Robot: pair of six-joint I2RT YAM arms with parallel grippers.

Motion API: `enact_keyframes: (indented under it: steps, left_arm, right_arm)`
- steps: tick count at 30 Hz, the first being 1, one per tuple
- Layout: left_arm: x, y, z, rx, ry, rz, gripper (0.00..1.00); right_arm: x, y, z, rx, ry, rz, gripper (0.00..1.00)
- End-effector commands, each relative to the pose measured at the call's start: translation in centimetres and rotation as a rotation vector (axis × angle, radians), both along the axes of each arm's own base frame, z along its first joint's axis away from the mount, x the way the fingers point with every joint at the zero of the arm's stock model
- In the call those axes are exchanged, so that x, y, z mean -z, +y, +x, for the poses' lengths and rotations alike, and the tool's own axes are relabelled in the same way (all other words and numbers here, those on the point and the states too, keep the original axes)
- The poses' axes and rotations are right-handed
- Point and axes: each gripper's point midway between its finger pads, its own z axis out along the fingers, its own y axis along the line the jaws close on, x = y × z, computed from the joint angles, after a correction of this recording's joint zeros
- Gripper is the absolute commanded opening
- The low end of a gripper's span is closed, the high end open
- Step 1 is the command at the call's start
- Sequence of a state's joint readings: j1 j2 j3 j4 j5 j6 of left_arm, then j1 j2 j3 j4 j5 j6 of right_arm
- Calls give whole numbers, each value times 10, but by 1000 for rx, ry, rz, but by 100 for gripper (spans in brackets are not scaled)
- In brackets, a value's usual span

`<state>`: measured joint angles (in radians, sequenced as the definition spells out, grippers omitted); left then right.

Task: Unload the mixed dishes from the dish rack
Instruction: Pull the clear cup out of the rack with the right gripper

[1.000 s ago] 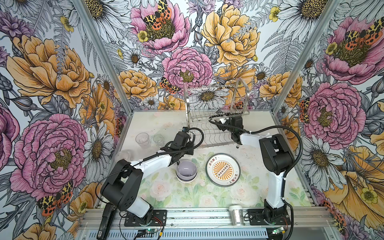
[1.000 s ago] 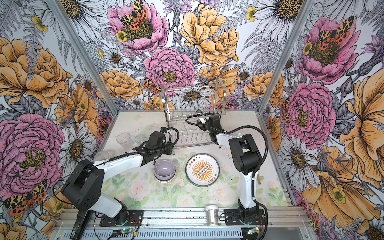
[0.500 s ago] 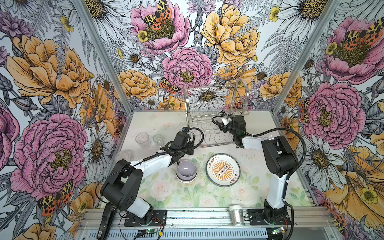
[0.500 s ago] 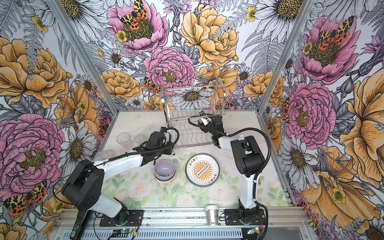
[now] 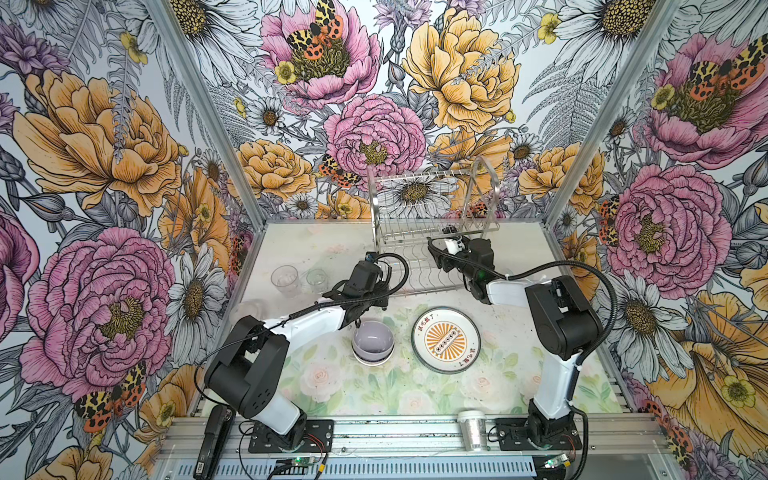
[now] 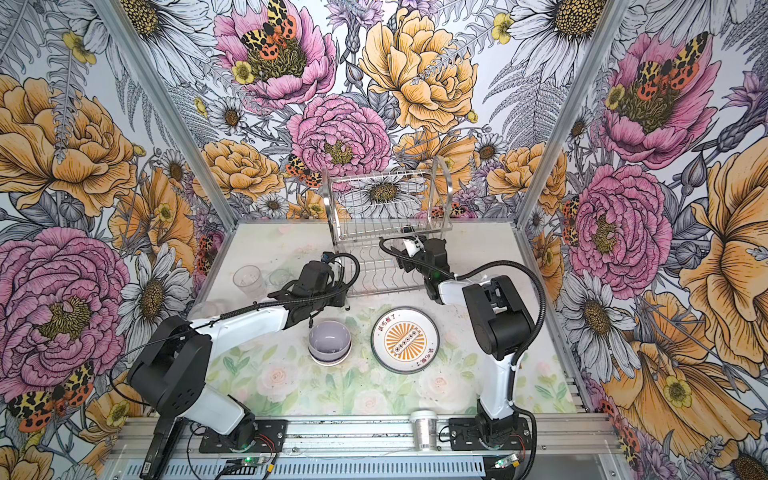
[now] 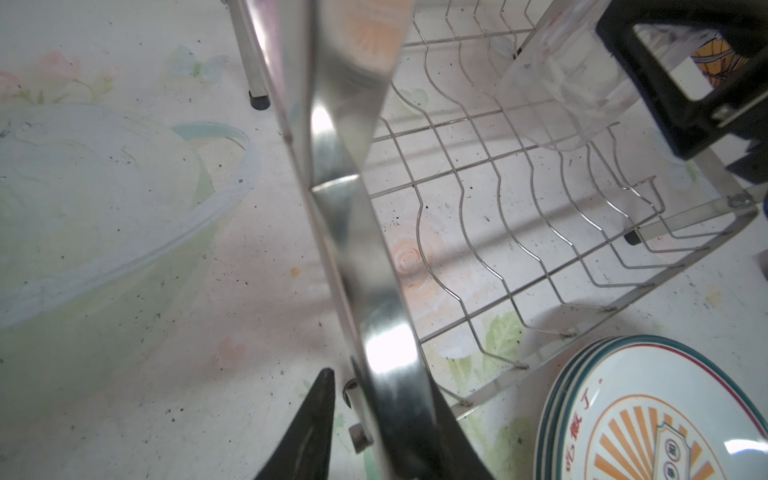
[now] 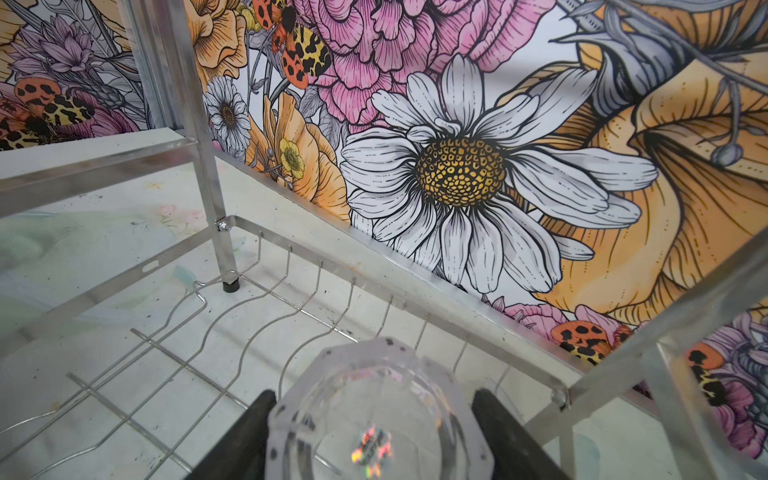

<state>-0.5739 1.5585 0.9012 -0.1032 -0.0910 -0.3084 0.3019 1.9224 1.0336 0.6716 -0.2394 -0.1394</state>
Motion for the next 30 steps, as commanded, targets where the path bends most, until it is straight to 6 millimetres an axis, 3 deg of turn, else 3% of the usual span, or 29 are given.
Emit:
enact_keyframes:
  steps: [1,7,15,30]
  left_arm:
    - [-3,2,8,-30,-8,12,27]
    - [-2,3,13,-29,2,23,20]
    - [-3,10,22,-44,1,32,18]
    - [-9,18,34,-33,-5,77,19]
  right_arm:
    - [-74,7,-10,-29,-152,116,0]
    - [-85,6,-27,-31,-159,139,0]
    - [-93,12,-48,-57,-160,168,0]
    - [-74,27,-80,-65,-108,222,0]
